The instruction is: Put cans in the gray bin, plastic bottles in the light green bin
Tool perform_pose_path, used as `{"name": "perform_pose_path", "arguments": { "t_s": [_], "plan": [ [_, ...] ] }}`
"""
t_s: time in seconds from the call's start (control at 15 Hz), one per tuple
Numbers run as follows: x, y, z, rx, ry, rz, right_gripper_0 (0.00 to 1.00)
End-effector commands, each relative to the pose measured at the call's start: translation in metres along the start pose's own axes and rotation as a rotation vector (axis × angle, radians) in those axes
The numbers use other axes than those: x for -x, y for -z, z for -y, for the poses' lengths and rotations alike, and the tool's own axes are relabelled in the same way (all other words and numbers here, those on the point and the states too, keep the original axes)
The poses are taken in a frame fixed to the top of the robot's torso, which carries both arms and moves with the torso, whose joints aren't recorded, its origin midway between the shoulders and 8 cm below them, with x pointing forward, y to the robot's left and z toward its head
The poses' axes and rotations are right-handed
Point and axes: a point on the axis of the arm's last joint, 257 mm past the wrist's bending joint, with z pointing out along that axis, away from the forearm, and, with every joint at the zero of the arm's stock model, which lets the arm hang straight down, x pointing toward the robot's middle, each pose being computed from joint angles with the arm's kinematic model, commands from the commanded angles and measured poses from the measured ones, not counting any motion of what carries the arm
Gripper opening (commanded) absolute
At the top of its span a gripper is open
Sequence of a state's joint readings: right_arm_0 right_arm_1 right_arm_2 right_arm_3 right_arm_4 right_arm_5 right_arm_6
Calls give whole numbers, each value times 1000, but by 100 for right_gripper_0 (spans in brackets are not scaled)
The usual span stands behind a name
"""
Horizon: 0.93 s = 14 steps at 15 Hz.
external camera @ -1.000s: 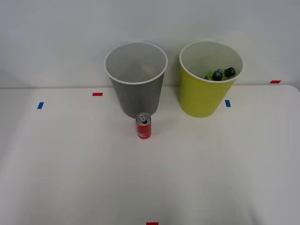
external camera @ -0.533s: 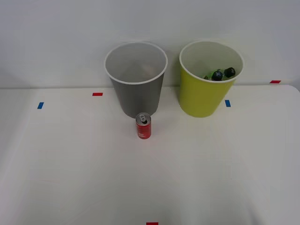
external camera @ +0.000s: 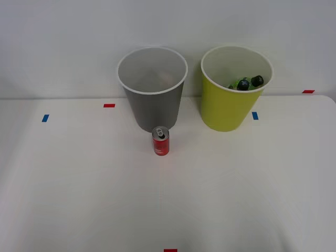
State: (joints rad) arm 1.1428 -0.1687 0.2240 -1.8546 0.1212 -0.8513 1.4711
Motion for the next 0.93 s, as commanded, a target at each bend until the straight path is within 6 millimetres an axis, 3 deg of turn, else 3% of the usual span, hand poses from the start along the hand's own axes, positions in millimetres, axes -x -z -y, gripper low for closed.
{"name": "perform_pose_path", "arguments": {
  "t_s": [0.07,0.8,0.93],
  "plan": [
    [0,0,0,0,0,0,100],
    [0,0,0,0,0,0,100],
    [-14,-2,-6,26,-5,-23,100]
  ]
}}
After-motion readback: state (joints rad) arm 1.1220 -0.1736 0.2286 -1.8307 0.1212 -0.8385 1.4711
